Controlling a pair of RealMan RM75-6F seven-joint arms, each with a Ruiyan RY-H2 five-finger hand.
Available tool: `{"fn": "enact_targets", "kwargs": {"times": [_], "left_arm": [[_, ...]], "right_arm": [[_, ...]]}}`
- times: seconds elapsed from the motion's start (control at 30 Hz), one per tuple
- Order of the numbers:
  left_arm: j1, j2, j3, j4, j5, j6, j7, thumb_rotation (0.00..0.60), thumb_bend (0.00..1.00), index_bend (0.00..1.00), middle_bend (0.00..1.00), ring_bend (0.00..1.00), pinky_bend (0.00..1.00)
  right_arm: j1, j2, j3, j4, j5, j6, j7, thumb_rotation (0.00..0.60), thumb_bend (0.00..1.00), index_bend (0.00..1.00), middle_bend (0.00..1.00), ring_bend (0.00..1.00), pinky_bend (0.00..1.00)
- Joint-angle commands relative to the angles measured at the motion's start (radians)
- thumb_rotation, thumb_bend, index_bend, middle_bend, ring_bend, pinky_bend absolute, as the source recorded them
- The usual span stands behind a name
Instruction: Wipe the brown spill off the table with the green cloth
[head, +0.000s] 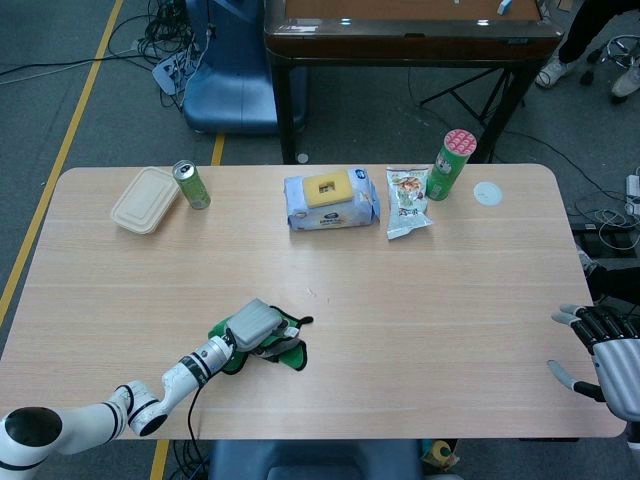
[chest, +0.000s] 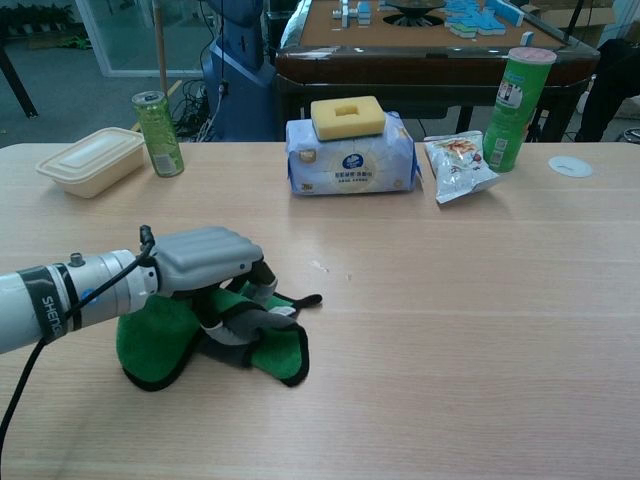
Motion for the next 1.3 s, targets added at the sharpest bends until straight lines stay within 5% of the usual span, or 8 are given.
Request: {"fn": "enact_targets", "kwargs": {"times": [0.03,0.37,0.9,1.3], "left_arm": [[-0.008,-0.005,0.03,-0.061,0.031,-0.003,-0.021,0.6,0.19,0.6,0.66,0.64,0.9],[-0.027,0.011,0.083,-0.225,0.091,-0.012,-0.007,0.6,0.19,0.61,0.66,0.64,0.9],[-0.03,-0.073,0.008,0.011,0.014,-0.027,0.066,0.6,0.19,0.6,0.66,0.64,0.9],[-0.01,-0.034,-0.083,0.153,-0.062,0.047,0.09,0.6,0.19,0.6,0.65,0.64,0.9]], "right_arm": [[-0.001,0.0,0.0,-0.001,0.001,0.0,-0.001,0.6,0.29,0.29,0.26,0.21,0.17],[-0.004,-0.002,-0.001,0.004,0.008,-0.003,0.001,0.6,0.29,0.29,0.26,0.21,0.17],[-0.005,-0.002,0.002,0.002,0.011,-0.002,0.003,0.6,0.29,0.29,0.26,0.21,0.17],[-0.006,0.002,0.004,-0.005,0.005,0.006,-0.001,0.6,0.29,0.29,0.26,0.21,0.17]]}}
